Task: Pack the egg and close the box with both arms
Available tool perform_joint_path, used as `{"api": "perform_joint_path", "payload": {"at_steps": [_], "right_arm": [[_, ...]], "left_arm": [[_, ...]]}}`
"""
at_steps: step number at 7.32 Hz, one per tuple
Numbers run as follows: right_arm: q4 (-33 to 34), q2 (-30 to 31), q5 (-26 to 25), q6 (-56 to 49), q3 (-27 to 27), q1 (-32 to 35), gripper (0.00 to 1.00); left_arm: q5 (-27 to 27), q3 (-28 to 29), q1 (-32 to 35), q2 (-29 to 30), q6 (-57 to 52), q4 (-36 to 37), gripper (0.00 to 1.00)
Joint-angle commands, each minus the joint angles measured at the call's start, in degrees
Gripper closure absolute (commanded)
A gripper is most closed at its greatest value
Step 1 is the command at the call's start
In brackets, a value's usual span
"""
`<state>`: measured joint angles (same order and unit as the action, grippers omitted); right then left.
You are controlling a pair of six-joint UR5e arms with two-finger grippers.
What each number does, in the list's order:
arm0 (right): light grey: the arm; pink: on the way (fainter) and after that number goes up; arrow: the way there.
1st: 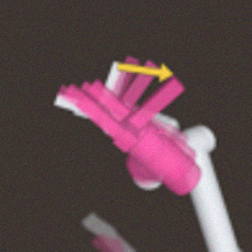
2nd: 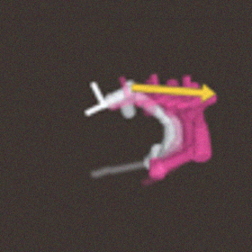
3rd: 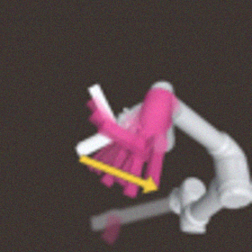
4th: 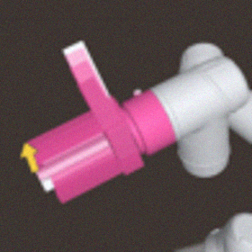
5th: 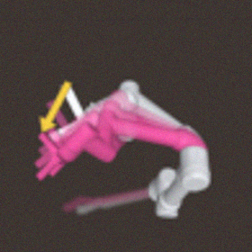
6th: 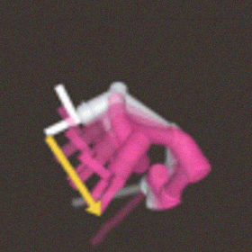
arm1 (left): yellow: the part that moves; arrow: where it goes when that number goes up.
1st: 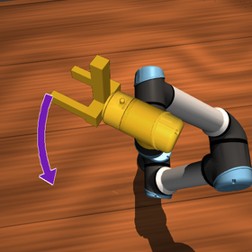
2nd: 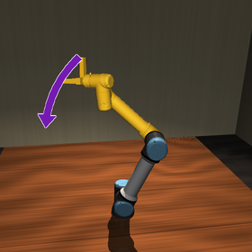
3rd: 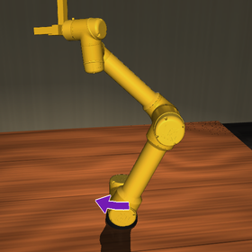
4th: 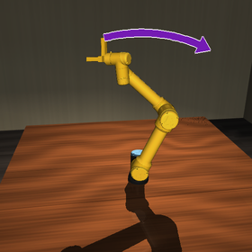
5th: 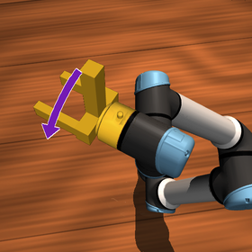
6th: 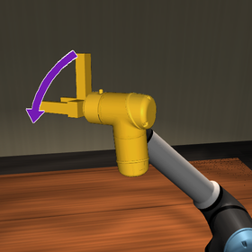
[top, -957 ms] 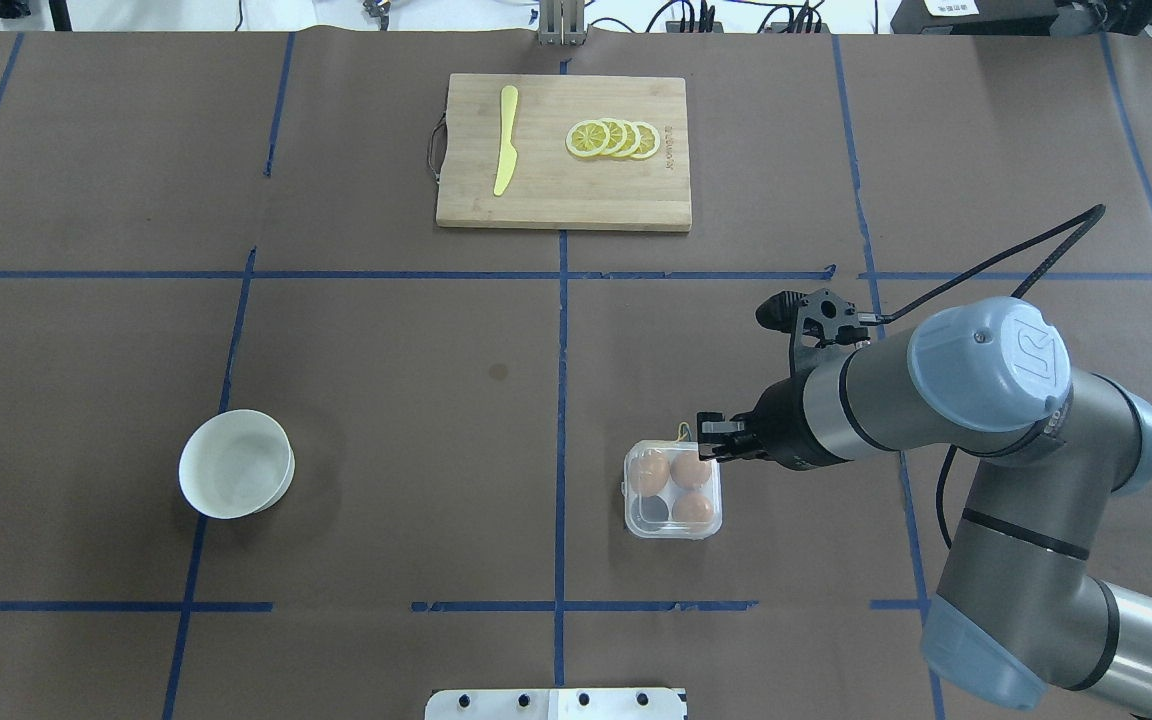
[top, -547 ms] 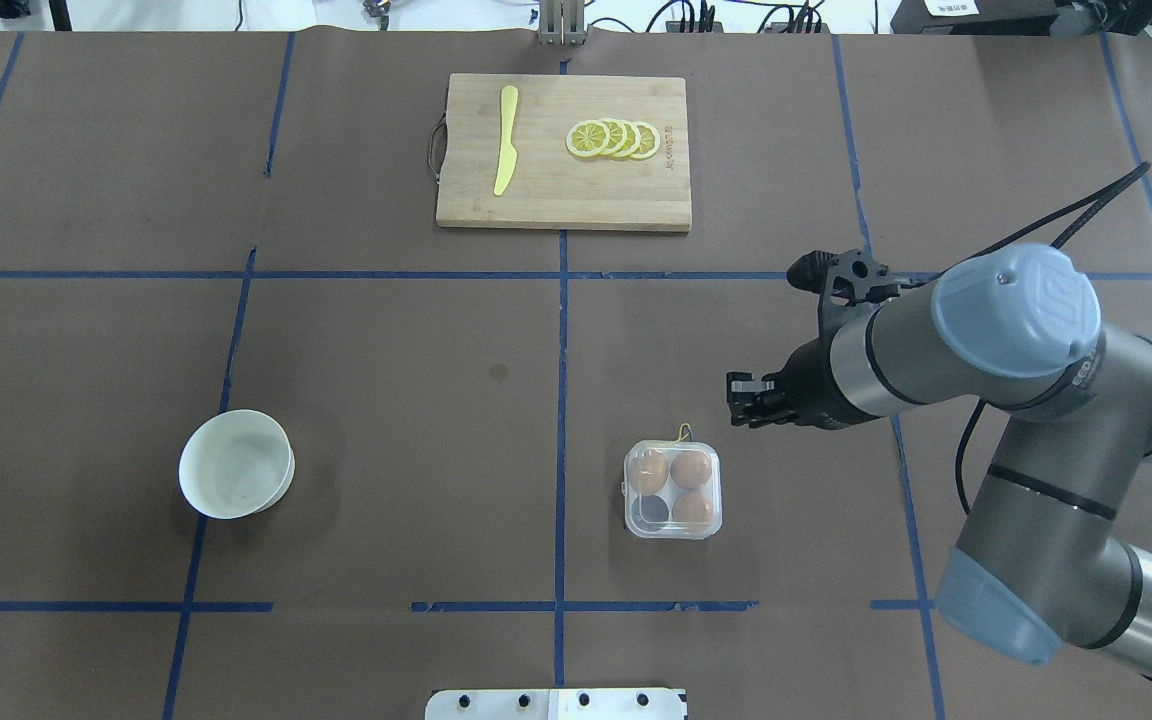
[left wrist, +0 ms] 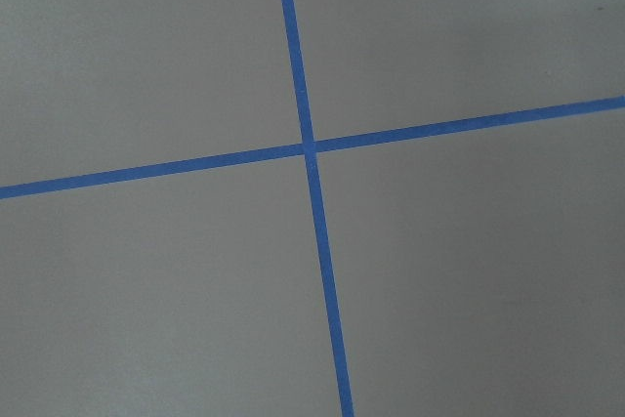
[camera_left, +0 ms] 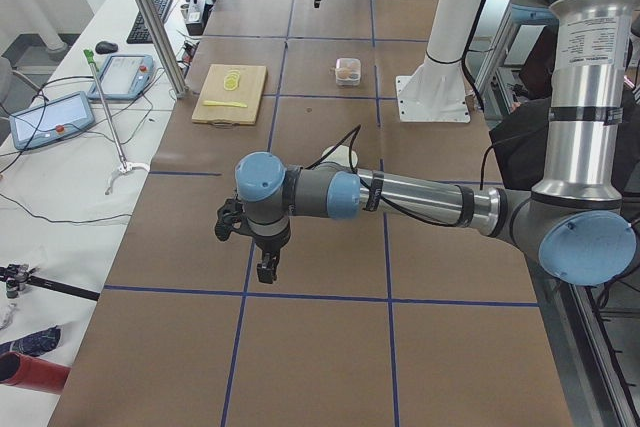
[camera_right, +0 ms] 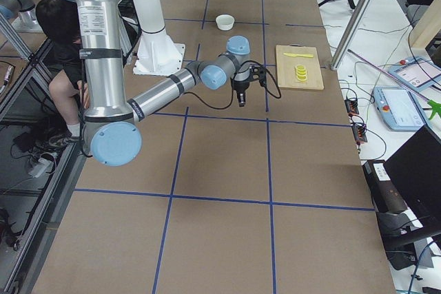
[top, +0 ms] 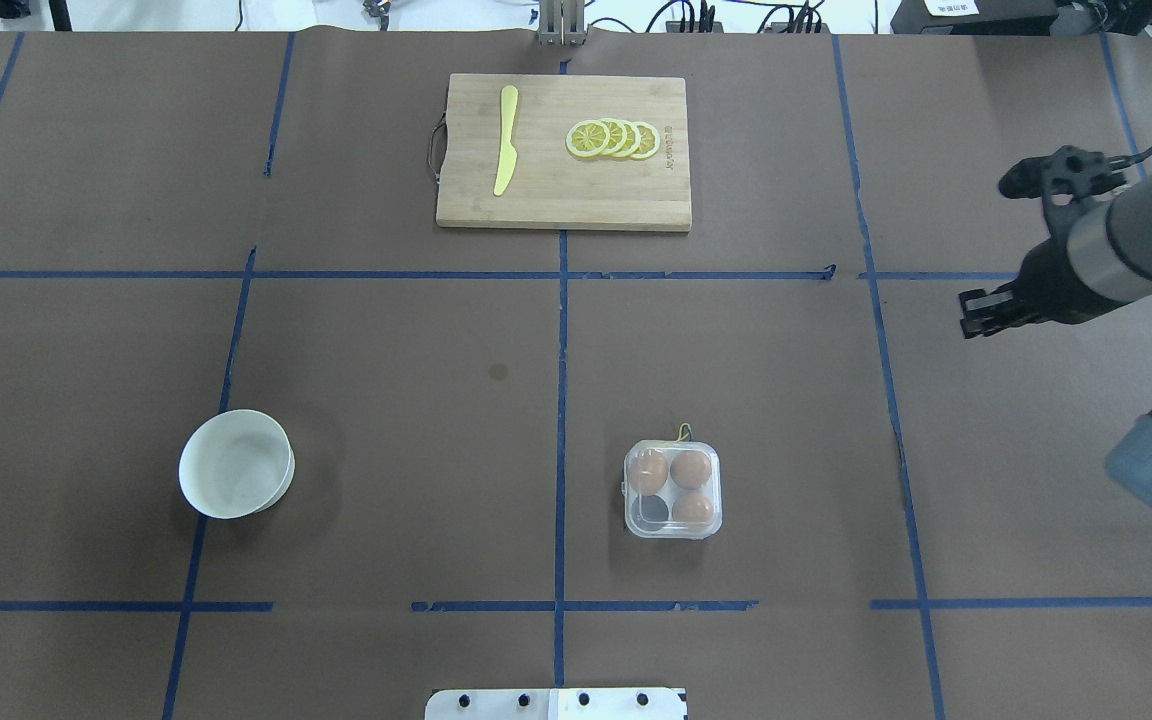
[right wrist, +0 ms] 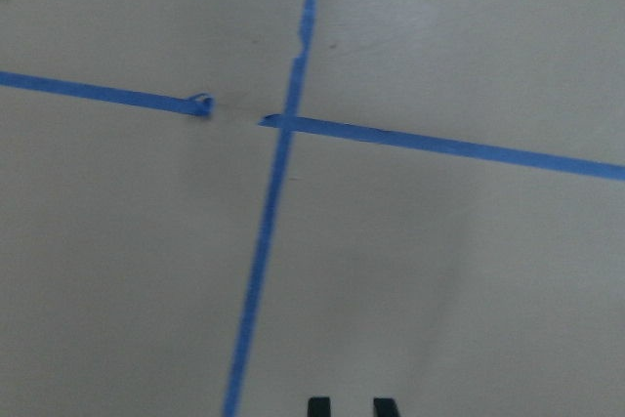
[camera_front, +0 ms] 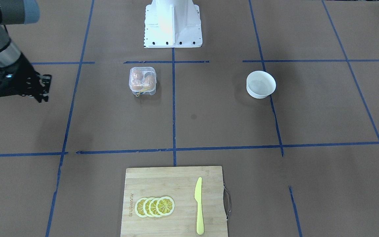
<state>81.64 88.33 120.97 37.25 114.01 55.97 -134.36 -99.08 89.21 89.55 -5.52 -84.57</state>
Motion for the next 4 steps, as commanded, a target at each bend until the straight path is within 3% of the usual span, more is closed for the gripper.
{"api": "perform_joint_path", "payload": {"at_steps": [1, 3, 4], "right_arm": [[1.0, 4.4, 7.0, -20.4, -5.5, 15.8, 0.72], [4.8, 5.4, 7.3, -37.4, -10.9, 25.4, 0.71], [5.1, 6.1, 7.4, -40.6, -13.4, 29.2, 0.70]], "left_arm": [[0.3, 0.1, 0.0, 0.4, 0.3, 0.2, 0.00], [4.0, -1.4, 0.1, 0.6, 0.3, 0.1, 0.00], [4.0, -1.6, 0.2, 0.5, 0.3, 0.0, 0.00]]}}
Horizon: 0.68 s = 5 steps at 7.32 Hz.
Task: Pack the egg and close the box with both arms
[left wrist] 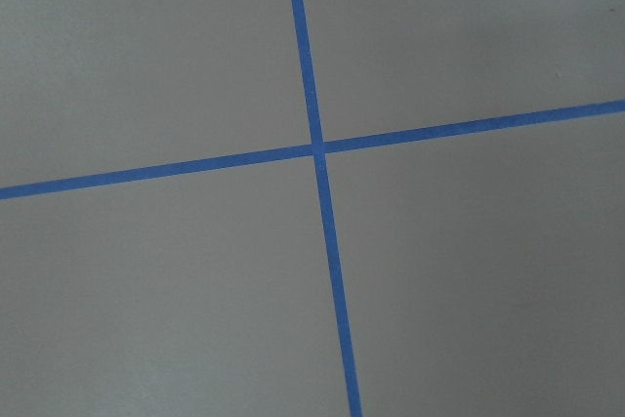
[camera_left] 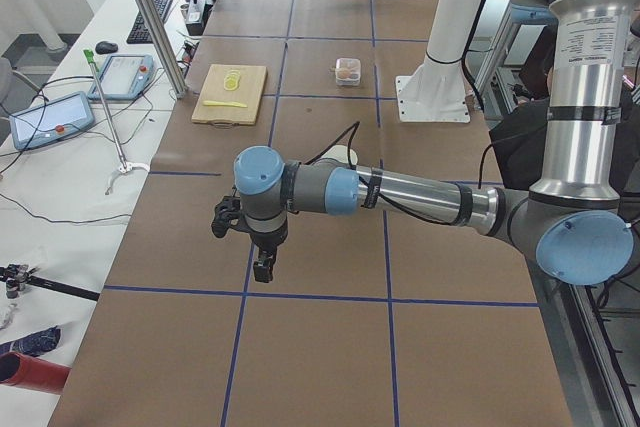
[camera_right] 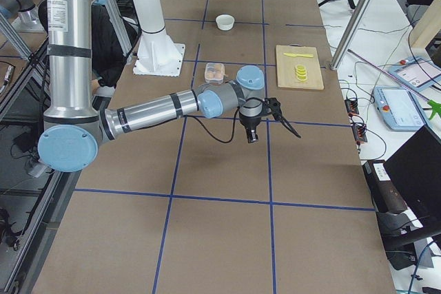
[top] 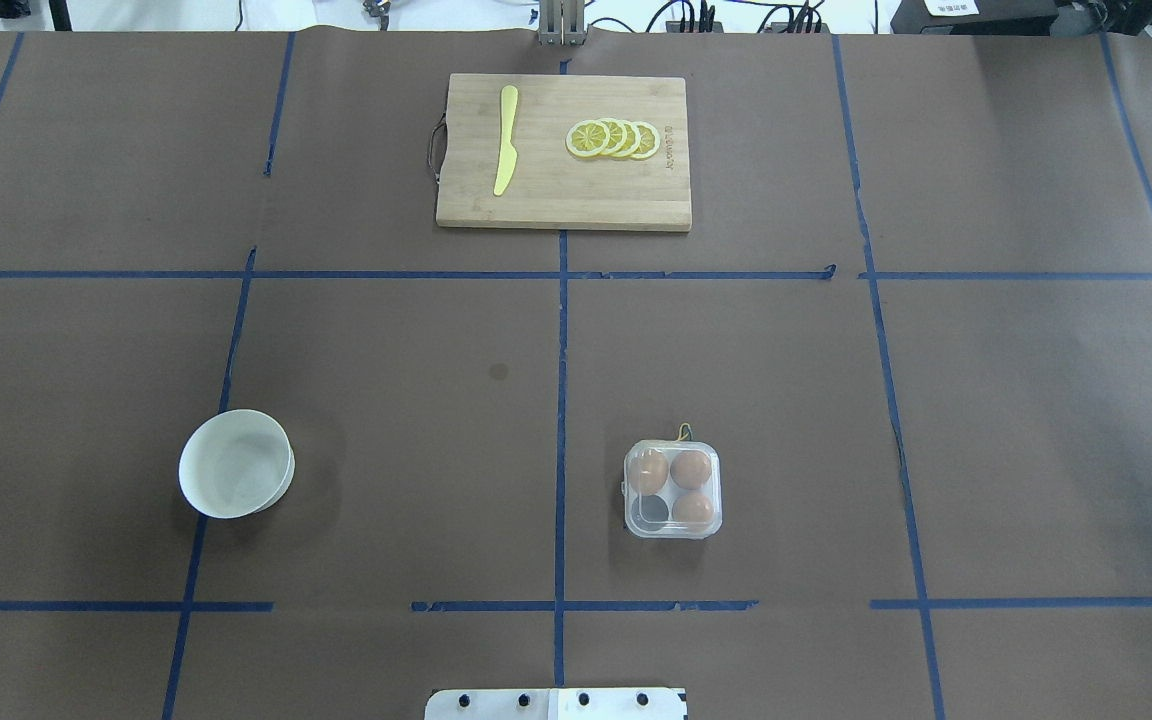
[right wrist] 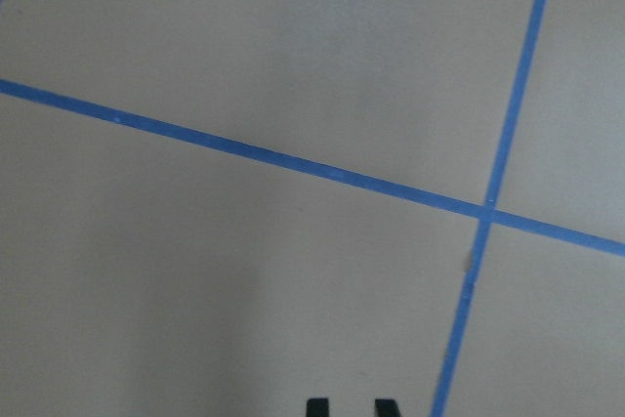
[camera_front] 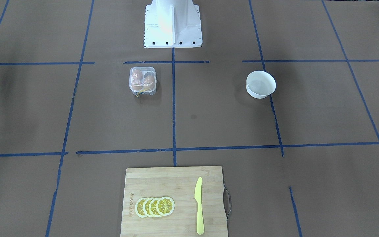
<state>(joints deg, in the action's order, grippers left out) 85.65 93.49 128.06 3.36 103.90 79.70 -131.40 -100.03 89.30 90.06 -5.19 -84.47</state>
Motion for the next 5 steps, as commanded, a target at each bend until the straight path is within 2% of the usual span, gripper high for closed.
{"api": "perform_joint_path", "payload": {"at_steps": [1, 5], "right_arm": [[1.1, 1.9, 0.4, -6.9, -3.6, 6.5, 0.01], [0.5, 4.3, 1.3, -6.3, -3.4, 6.5, 0.00]], "left_arm": [[0.5, -0.7, 0.1, 0.2, 0.0, -0.1, 0.00], [0.9, -2.3, 0.2, -0.2, 0.0, -0.2, 0.00]]}}
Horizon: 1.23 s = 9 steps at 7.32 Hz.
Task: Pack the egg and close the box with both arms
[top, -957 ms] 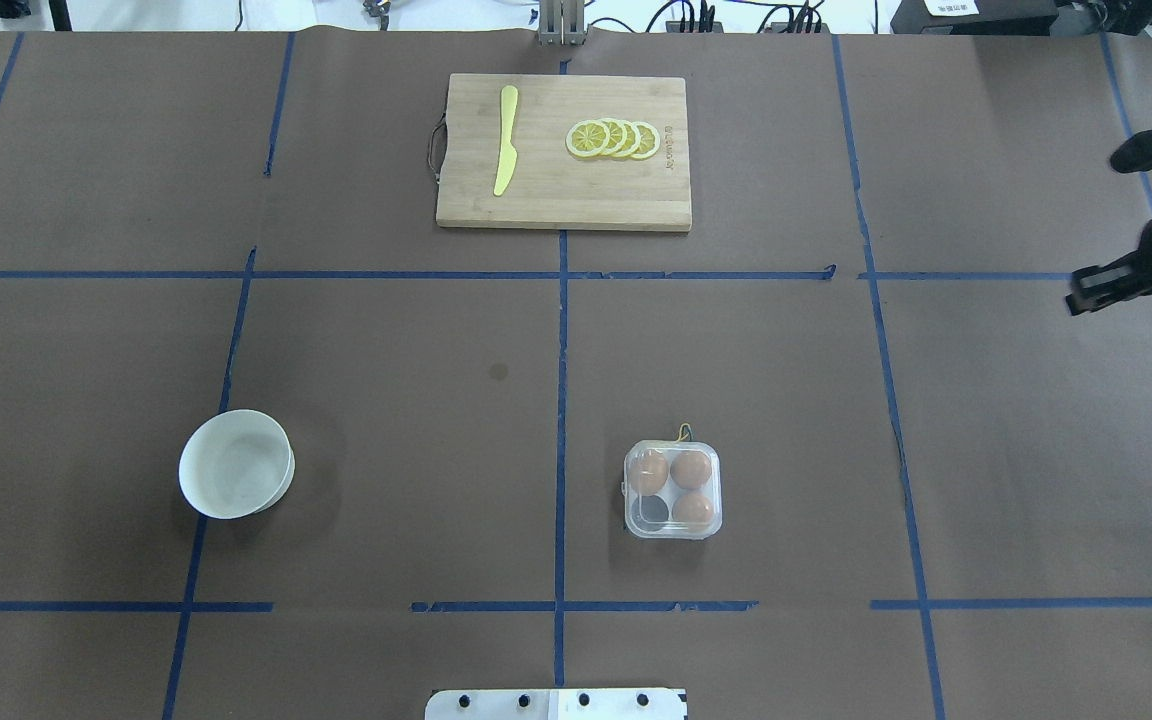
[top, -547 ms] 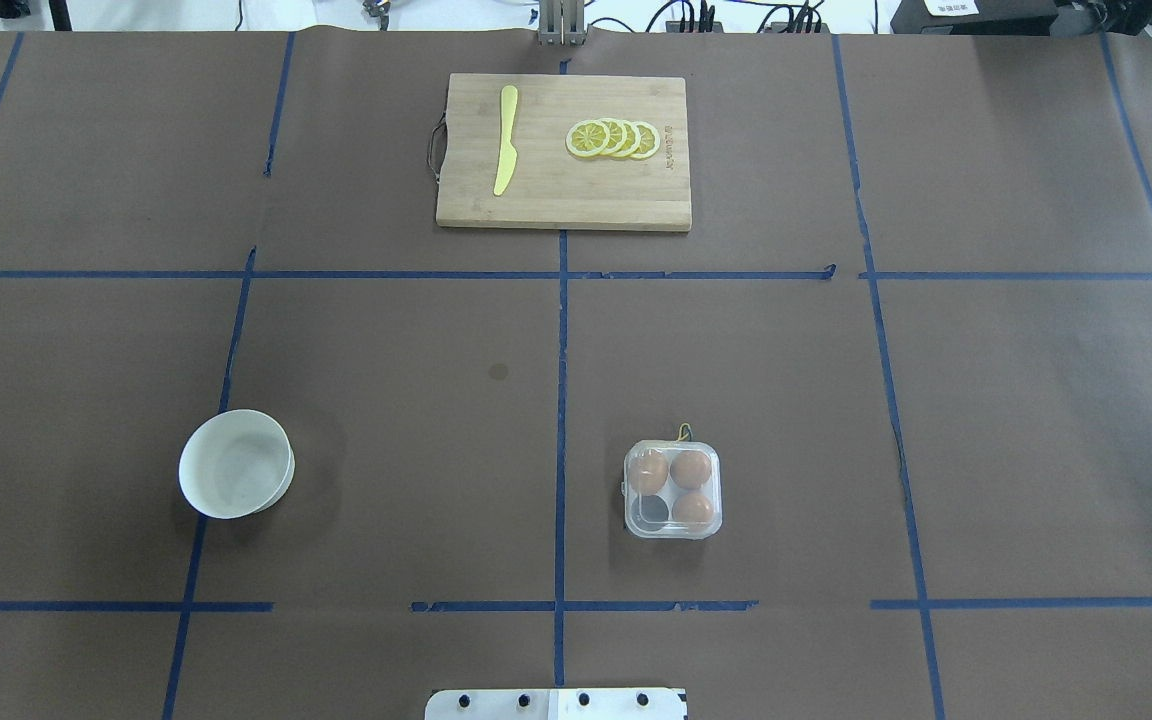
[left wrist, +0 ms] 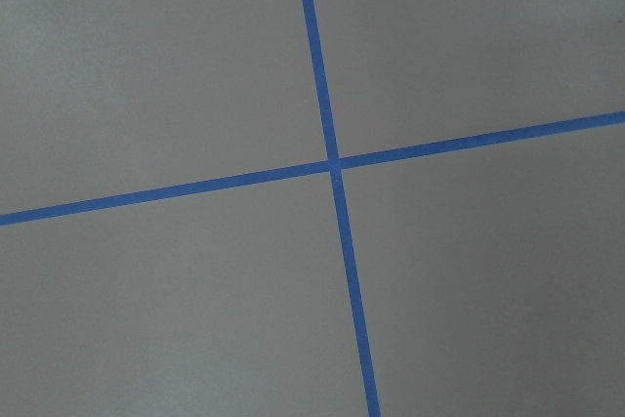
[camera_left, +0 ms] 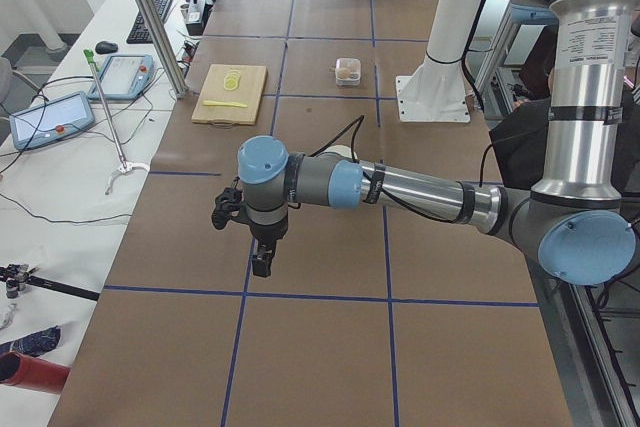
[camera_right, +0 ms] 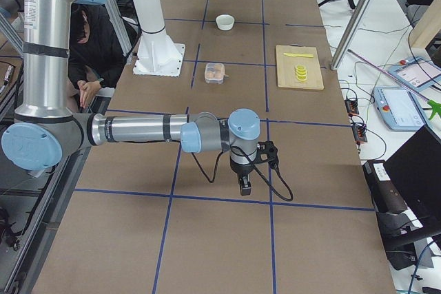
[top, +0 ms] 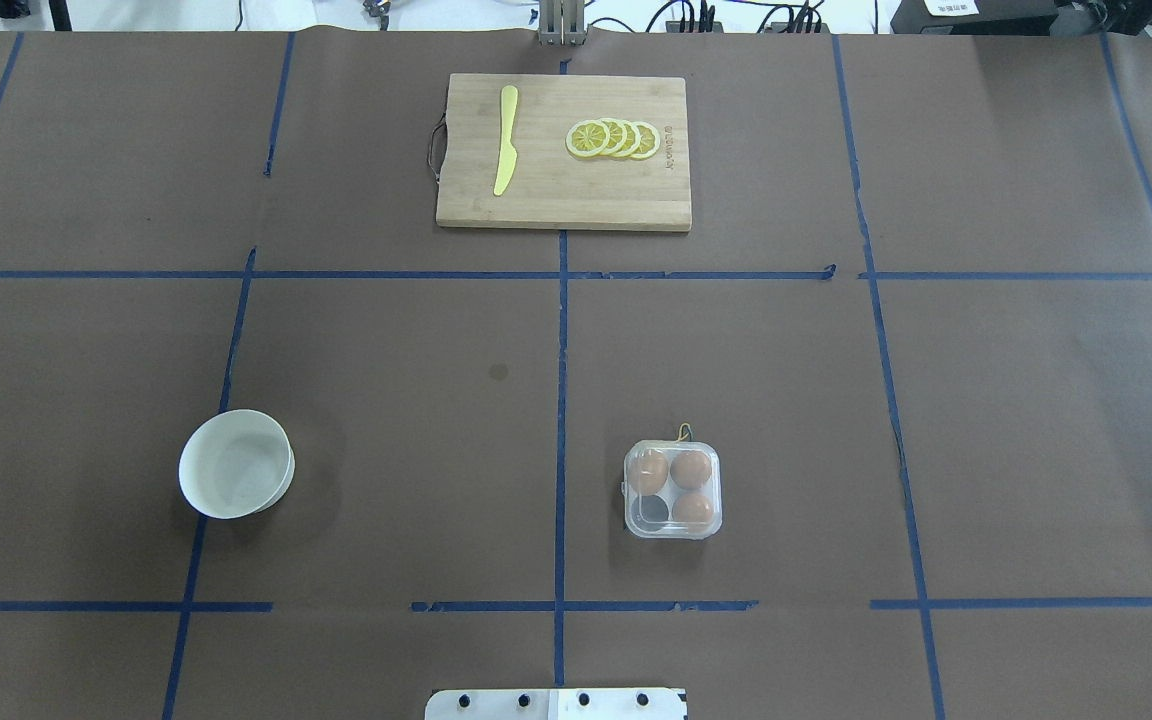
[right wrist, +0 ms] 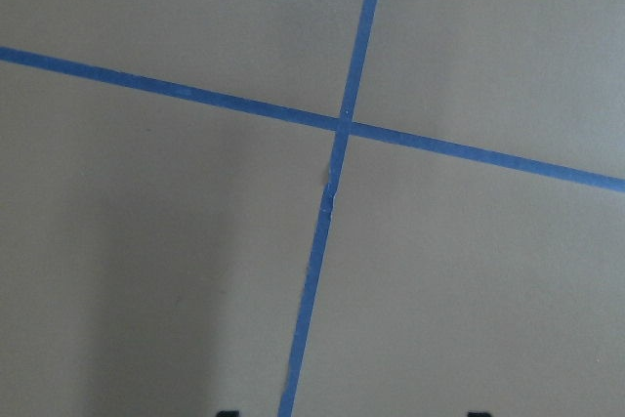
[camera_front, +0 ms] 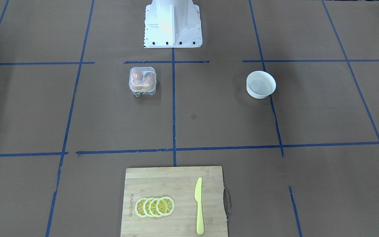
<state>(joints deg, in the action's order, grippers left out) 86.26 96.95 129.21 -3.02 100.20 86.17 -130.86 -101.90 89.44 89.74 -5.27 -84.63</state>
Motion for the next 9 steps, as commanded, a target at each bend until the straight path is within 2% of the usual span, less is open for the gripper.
{"api": "perform_joint_path", "payload": {"at_steps": [1, 3, 9], "right_arm": [[0.0, 0.9, 0.6, 0.1, -0.4, 0.0, 0.00], [-0.1, 1.5, 2.7, -0.3, -0.6, 0.1, 0.00], [0.5, 1.0, 2.1, 0.3, -0.8, 0.1, 0.00]], "left_arm": [[0.3, -0.1, 0.0, 0.1, 0.1, 0.0, 0.00], [0.5, 0.5, 0.0, -0.4, 0.1, 0.0, 0.00], [-0.6, 1.0, 1.4, -4.4, -0.5, -0.3, 0.00]]}}
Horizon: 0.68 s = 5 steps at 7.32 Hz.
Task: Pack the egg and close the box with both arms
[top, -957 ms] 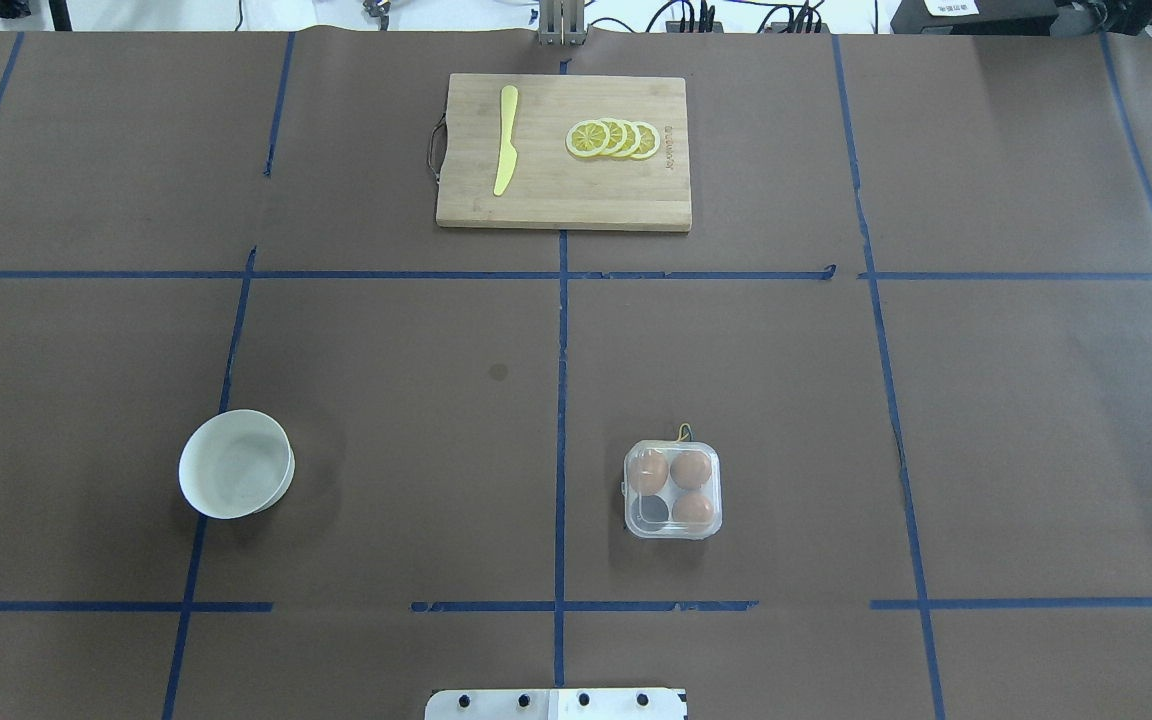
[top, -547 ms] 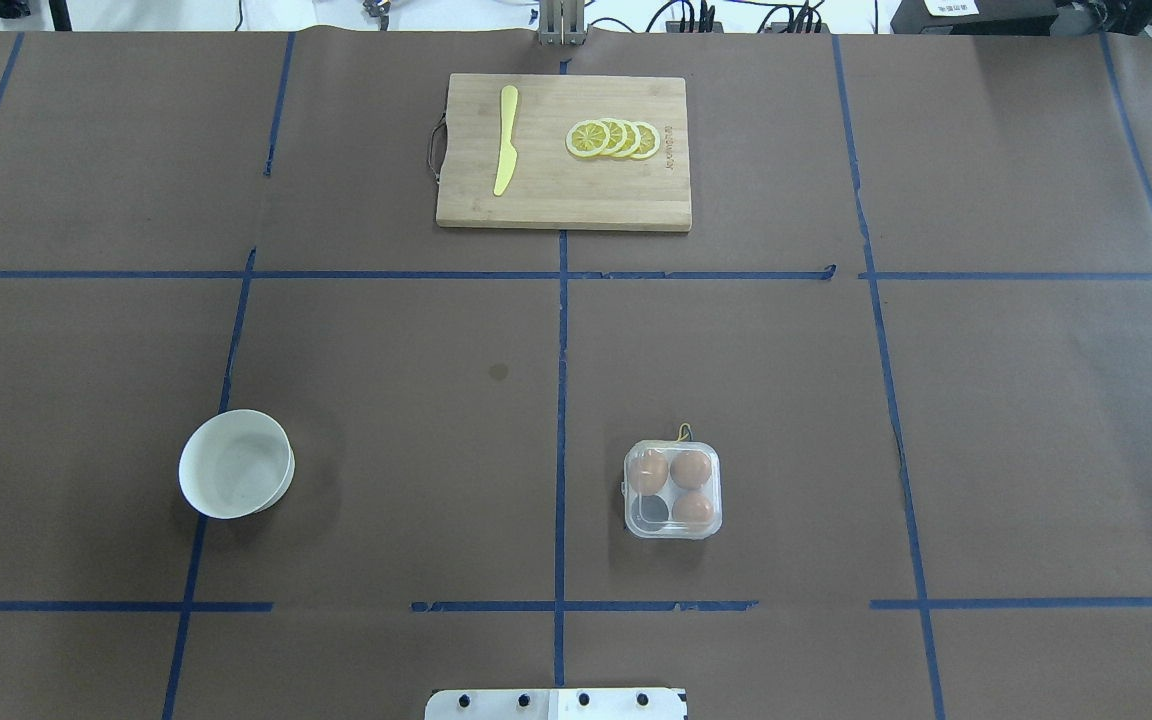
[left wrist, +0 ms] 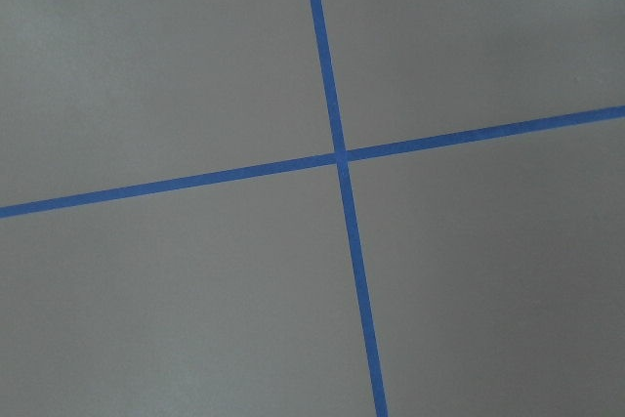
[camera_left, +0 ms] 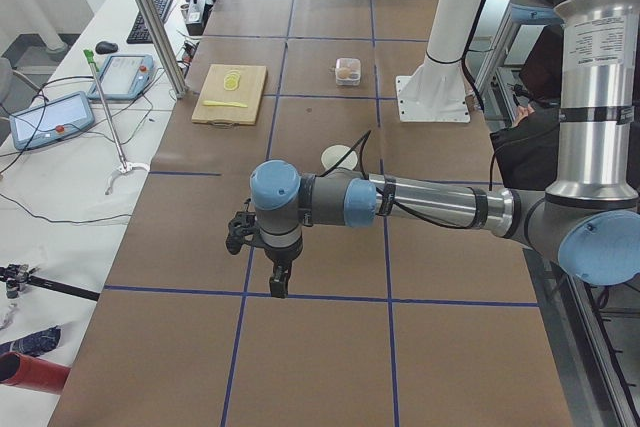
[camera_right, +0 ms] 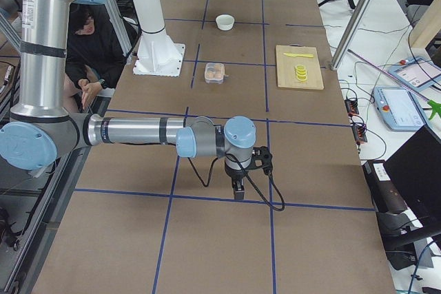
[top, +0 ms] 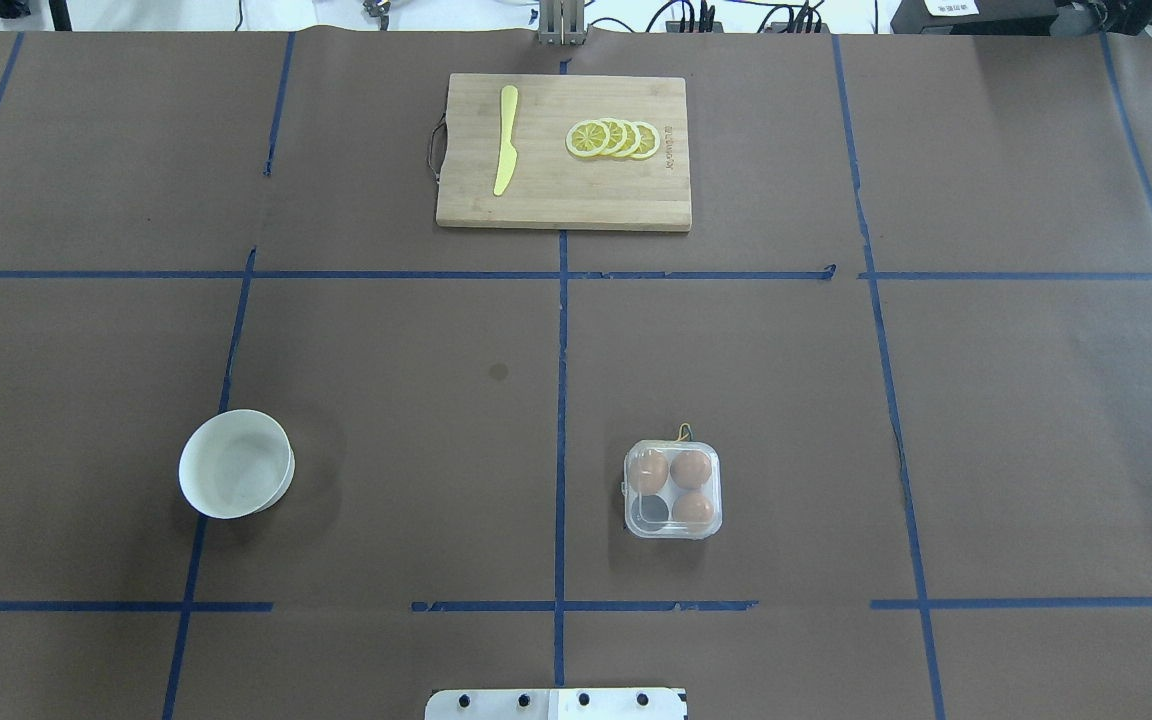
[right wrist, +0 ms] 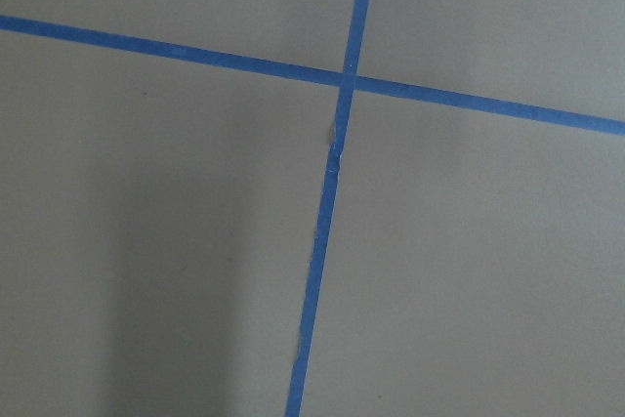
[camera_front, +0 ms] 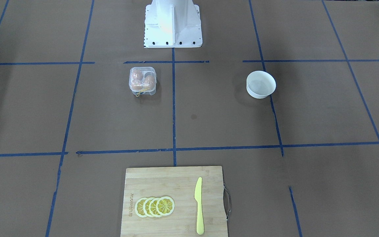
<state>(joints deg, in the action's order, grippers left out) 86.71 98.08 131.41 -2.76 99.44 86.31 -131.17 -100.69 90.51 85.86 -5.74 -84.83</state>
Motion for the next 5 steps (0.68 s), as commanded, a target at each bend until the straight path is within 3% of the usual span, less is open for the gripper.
{"api": "perform_joint_path", "payload": {"at_steps": [1, 5], "right_arm": [[0.0, -0.3, -0.2, 0.0, 0.0, -0.1, 0.00], [-0.7, 0.1, -0.1, -0.8, -0.8, -0.1, 0.00]], "left_arm": [[-3.4, 0.0, 0.3, -0.6, -0.1, -0.2, 0.00], [-4.0, -0.7, 0.5, -0.3, 0.1, -1.0, 0.00]]}}
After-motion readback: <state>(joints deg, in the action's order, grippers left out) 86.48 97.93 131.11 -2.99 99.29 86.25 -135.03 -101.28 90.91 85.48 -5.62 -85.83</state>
